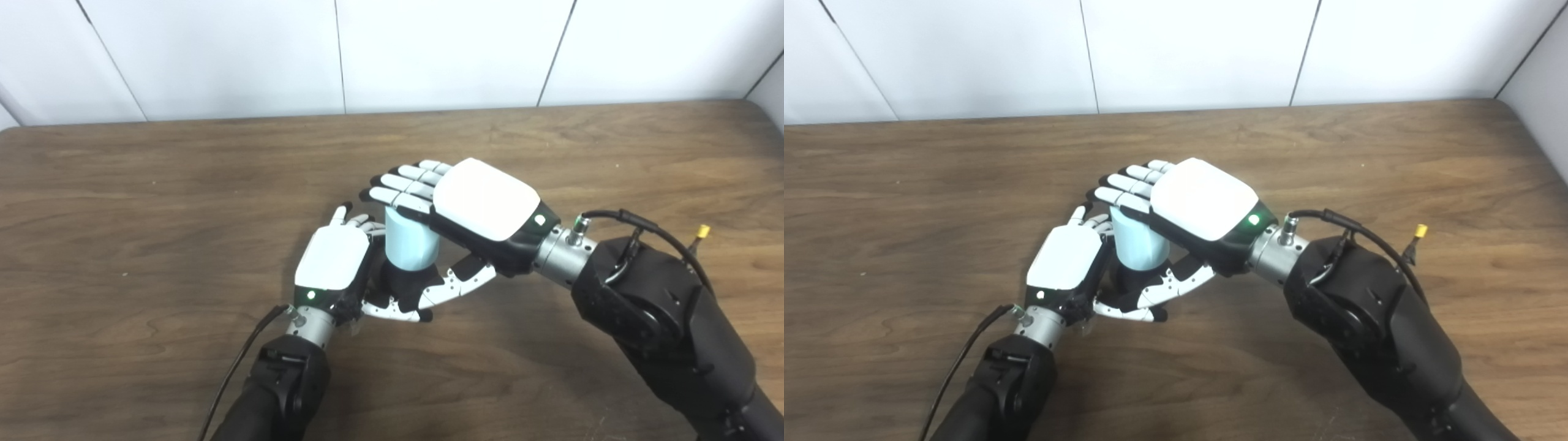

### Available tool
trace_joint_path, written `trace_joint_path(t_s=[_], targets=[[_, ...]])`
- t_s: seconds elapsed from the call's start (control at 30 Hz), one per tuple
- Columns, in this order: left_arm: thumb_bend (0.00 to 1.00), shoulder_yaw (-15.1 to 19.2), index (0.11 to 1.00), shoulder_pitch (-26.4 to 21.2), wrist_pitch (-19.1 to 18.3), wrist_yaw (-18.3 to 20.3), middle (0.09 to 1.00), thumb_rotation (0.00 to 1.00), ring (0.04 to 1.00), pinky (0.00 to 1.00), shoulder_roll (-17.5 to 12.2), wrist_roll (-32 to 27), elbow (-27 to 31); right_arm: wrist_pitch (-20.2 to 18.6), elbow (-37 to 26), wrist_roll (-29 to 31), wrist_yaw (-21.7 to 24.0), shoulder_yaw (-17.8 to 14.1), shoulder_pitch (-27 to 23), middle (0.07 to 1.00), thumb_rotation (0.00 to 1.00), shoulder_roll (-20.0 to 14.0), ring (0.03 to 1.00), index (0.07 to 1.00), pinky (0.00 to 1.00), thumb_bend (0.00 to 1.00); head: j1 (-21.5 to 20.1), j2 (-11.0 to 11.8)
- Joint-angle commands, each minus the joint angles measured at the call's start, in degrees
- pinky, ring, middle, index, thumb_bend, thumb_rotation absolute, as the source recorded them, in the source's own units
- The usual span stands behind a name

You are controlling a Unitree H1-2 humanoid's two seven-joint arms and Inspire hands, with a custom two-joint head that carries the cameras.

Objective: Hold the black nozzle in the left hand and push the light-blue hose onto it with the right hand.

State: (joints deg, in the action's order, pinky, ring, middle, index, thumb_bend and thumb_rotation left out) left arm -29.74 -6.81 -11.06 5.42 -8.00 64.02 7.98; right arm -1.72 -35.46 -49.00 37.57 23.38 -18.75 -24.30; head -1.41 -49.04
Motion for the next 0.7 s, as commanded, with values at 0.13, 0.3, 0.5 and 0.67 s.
trace_joint_path(t_s=[0.13,0.3,0.5,0.67], targets=[[0.52,-0.73,0.483,0.7,-0.25,2.44,0.756,0.05,0.861,1.0,0.38,0.06,0.15,-1.01,3.95,1.49,8.11,3.23,1.49,0.899,0.84,-1.91,0.908,0.9,0.89,0.58,-0.04,-0.04],[0.52,-0.68,0.483,0.71,-0.25,2.66,0.757,0.05,0.862,1.0,0.31,-0.08,0.29,-1.06,3.71,1.7,8.06,3.65,1.07,0.896,0.82,-2.08,0.904,0.893,0.89,0.58,-0.31,-0.04],[0.52,-0.75,0.484,0.83,-0.29,3.06,0.759,0.05,0.864,1.0,0.29,-0.36,0.65,-1.11,3.27,1.51,8.69,4.46,0.72,0.886,0.8,-2.16,0.892,0.876,0.88,0.58,0.13,-0.22],[0.52,-0.69,0.484,0.8,-0.35,2.99,0.76,0.05,0.868,1.0,0.29,-0.42,0.61,-1.34,3.37,1.02,8.32,4.42,1.59,0.89,0.8,-2.67,0.893,0.879,0.88,0.59,-0.09,-0.32]])
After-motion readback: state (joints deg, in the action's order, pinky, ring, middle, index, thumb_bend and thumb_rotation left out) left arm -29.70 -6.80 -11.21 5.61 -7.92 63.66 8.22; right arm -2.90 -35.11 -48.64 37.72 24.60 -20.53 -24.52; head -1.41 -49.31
